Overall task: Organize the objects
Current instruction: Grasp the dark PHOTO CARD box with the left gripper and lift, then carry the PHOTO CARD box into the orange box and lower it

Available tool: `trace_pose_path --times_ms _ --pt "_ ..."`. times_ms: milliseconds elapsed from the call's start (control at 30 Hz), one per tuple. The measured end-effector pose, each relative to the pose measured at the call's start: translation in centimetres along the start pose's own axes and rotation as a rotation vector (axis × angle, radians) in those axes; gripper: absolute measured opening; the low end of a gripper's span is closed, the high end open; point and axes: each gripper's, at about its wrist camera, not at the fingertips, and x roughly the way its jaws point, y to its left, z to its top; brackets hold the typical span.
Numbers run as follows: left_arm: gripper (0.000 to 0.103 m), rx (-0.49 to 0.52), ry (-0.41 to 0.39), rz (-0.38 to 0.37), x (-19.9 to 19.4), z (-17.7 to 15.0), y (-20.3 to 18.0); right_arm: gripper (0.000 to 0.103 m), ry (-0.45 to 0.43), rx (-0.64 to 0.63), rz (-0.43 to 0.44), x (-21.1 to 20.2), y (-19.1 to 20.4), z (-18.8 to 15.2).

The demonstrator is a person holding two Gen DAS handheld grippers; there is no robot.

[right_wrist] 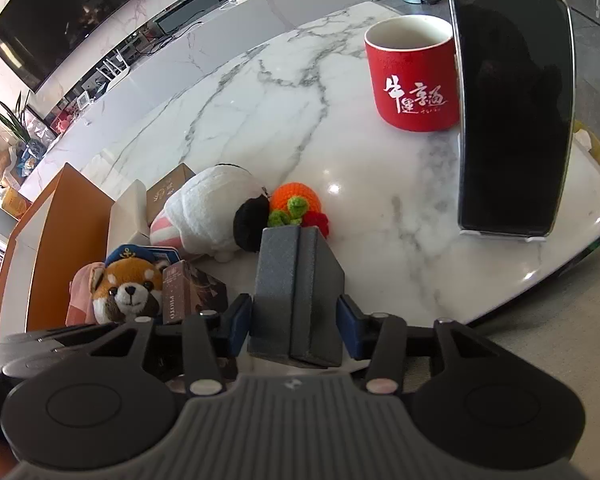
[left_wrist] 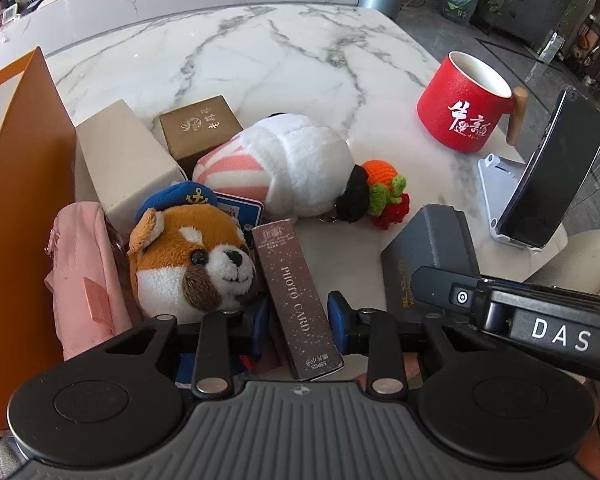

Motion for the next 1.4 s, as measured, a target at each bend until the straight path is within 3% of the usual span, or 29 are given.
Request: trace_pose_path --times_ms 133,467,667,867,1000,1100,1233,1400 --pt "0.027 0.004 -0.03 -0.022 -0.3 -0.4 0.1 0.043 -0.01 -0.019 -0.015 -0.3 0.4 -0.3" --pt "0.026 -0.002 -0.133 -0.129 -5.3 -1.5 1.0 0.042 -0.098 -0.057 -0.027 -3.9 1.9 -1.5" --pt "0.026 -0.055 -0.262 -0.188 -12.1 -1.7 3.9 0.042 -0.183 -0.079 0.057 -7.8 5.2 -1.5" --pt "0.026 -0.139 -0.384 -0.165 -18.1 -2.2 9.3 0.042 -0.256 -0.17 0.157 -10.5 11.1 -1.7" --pt "0.026 -0.204 -0.435 -0.111 -20.6 -2.9 13.3 0.042 -0.247 -0.245 0.258 -10.6 15.7 -2.0" --pt "0.026 -0.258 -0.424 -0.077 -21.0 -3.6 16.3 0.042 -0.225 -0.288 0.33 -9.8 18.6 -2.5" --pt "0.026 -0.326 -0.39 -0.038 -20.5 -4.6 20.0 0.042 -0.127 -0.292 0.412 -6.8 21.5 -3.3" --pt "0.026 -0.339 -0.314 0.026 -18.9 -5.7 22.7 0.041 -0.019 -0.313 0.404 -2.6 24.8 -4.9"
